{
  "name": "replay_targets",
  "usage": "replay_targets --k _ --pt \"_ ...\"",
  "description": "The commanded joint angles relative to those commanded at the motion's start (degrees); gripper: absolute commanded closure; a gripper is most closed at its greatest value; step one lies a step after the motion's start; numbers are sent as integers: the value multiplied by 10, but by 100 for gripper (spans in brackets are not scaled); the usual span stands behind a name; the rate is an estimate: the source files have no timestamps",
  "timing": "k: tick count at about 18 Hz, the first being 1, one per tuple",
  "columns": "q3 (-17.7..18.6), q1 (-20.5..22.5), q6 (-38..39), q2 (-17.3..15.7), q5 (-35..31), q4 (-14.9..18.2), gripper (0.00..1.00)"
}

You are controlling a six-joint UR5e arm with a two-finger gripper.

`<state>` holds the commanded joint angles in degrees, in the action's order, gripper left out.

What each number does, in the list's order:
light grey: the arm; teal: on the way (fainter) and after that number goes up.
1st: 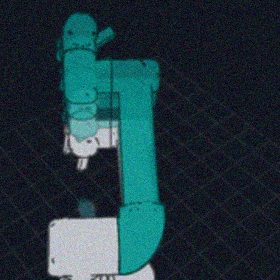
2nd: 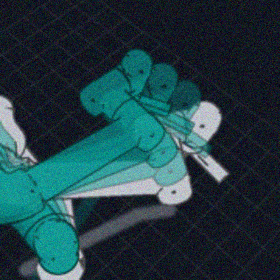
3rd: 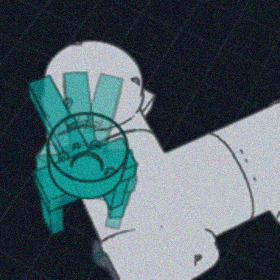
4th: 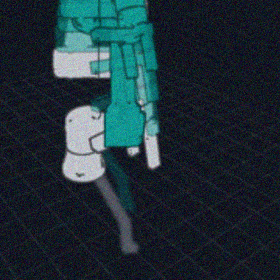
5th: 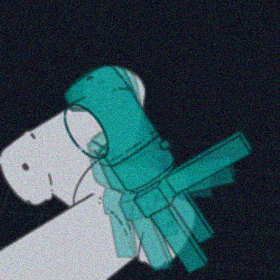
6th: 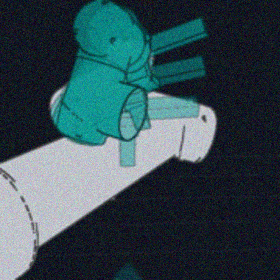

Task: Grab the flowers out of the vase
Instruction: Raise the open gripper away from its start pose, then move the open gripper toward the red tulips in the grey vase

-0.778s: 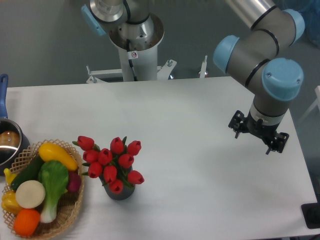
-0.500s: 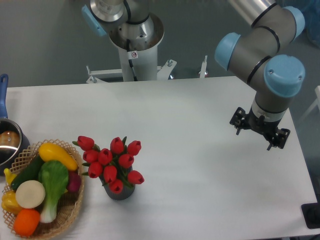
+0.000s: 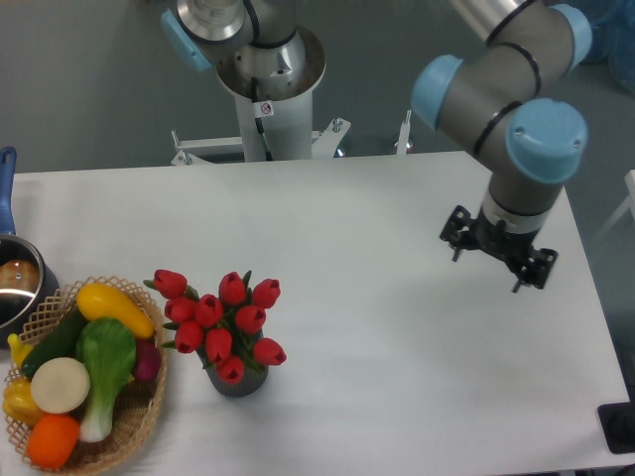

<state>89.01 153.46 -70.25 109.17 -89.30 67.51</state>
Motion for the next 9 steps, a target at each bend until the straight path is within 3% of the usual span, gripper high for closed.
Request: replay_targets --k 2,4,9 --pt "52 -5 14 -30 12 -28 0" --pt "81 -7 16 -40 30 -89 0" --pt "117 -16 14 -78 81 -94 0"
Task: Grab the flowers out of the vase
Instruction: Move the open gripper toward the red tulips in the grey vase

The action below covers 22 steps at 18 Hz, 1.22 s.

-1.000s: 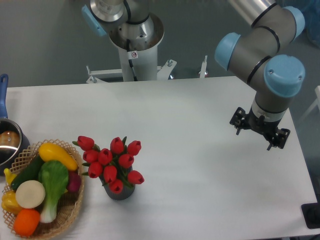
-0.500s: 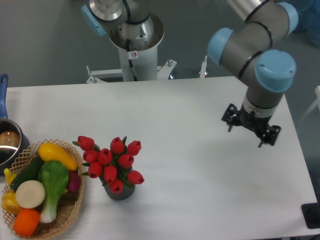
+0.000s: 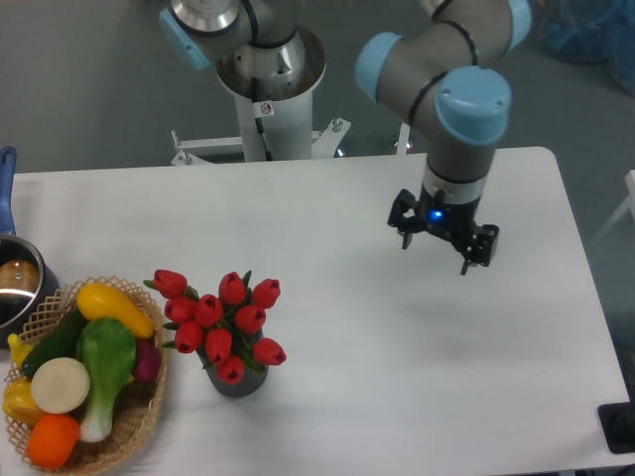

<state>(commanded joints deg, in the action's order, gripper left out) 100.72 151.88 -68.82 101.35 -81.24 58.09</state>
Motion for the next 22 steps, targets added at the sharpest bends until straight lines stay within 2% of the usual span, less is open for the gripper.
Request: replay_targets --k 4,6,10,16,19,22 --pt "23 4 -9 -41 108 2 0" --pt "31 4 -6 -46 177 0 0" --pt "44 11 -5 -45 294 -6 0" --pt "63 5 -8 -38 380 -9 0" --pt "65 -3 -8 -23 412 -11 0" --pt "63 -3 -9 -5 490 -12 0"
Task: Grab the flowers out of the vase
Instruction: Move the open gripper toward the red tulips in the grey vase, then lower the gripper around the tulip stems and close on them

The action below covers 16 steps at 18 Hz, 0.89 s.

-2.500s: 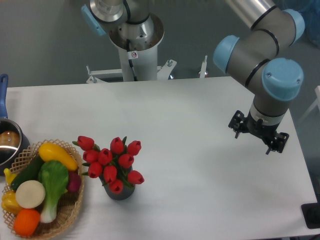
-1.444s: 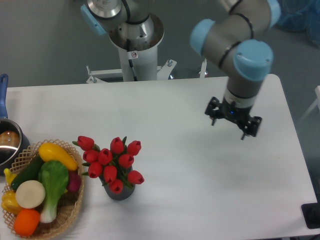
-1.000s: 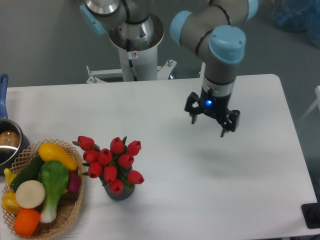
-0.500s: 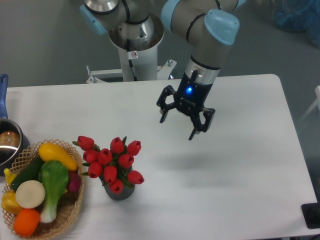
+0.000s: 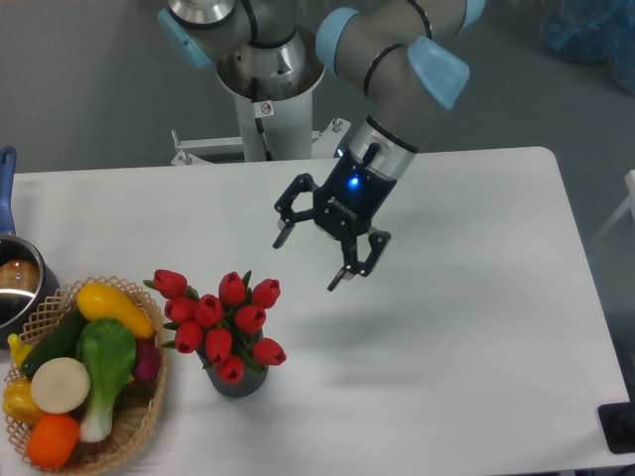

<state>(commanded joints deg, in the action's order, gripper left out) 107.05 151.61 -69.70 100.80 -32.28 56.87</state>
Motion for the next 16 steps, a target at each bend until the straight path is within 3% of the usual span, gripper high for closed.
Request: replay_targets --k 5,10,16 --pt "1 -6 0 12 7 -29 0" --pt "-11 -25 0 48 6 -99 0" --pt "-16 -56 3 67 7 -103 0"
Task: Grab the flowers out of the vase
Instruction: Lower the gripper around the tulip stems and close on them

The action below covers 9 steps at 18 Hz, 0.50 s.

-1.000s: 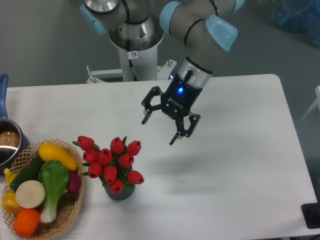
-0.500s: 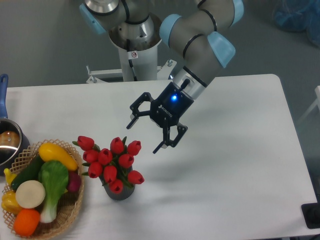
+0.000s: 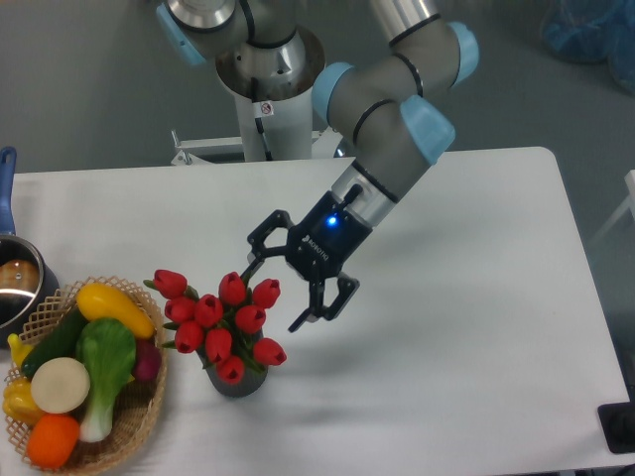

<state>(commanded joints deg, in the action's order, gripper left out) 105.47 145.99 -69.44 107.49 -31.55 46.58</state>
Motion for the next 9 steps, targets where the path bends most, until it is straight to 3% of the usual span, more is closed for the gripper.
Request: replay_targets --k 6,9 --pt "7 -16 1 3 5 -2 3" --pt "16 -15 -3 0 7 -2 31"
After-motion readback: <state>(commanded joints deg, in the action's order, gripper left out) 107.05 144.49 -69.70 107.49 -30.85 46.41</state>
